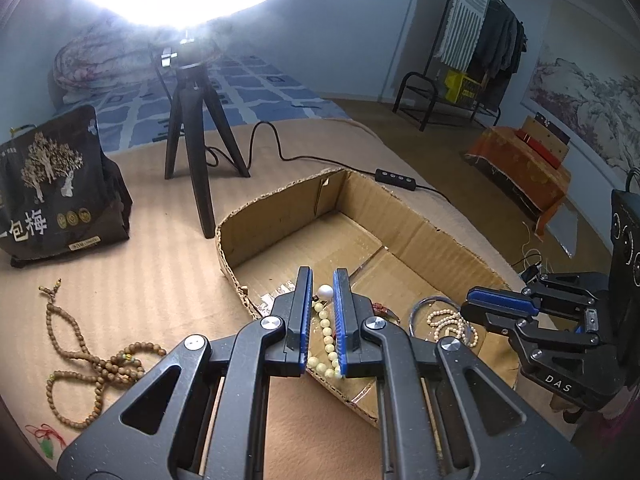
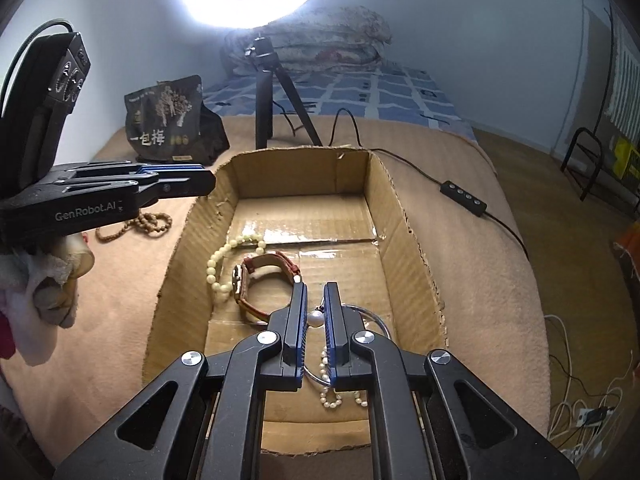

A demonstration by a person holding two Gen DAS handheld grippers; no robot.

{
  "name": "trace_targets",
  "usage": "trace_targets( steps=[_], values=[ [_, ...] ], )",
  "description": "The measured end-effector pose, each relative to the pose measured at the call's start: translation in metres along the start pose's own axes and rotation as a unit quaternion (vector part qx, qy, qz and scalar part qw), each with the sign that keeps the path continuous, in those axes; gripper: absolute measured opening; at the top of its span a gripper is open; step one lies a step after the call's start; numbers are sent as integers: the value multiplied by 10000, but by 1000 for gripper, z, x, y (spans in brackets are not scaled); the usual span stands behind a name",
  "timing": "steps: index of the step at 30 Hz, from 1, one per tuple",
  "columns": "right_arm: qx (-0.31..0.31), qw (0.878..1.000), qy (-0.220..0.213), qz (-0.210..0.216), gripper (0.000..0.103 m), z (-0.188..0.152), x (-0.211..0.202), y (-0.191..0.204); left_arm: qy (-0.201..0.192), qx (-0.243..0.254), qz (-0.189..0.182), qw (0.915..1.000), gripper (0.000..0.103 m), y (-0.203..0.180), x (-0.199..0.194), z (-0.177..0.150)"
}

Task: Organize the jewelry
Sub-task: 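Carry the white pearl in the left tool over the cardboard box, then open the left tool to drop the pearl into the box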

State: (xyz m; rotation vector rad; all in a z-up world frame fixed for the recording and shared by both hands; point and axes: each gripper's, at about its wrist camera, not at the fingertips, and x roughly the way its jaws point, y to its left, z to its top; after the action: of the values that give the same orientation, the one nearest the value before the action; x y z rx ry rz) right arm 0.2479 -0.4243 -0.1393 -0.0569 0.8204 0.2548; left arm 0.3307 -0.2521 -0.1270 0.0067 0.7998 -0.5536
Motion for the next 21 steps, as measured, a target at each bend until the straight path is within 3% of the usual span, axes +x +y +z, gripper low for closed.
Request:
trace_targets(
  steps=[9,11,13,14,15,17,21],
  values=[
    [67,9999,83,-39,10,-1,8,-1,45,5,21,10000,9,-1,4,1],
    [52,9999,80,-61,39,-1,8,0,64,-6,25,10000,9,-1,4,1],
    [42,10000,28,-57,49,-2,6,2,68,2,26,10000,9,-1,4,1],
    [36,10000,17,-69,49,-2,5,3,74,8,33,10000,17,-1,4,1],
    [32,10000,22,-86,50,-2,5,3,68,3,41,10000,33,-1,3,1],
    [11,9999,20,-124,61,-2,4,4,6,-6,47,10000,50,-1,0,1],
    [-17,9999,-16,-169,69,-3,2,7,-49,29,77,10000,51,-1,-7,2]
  ],
)
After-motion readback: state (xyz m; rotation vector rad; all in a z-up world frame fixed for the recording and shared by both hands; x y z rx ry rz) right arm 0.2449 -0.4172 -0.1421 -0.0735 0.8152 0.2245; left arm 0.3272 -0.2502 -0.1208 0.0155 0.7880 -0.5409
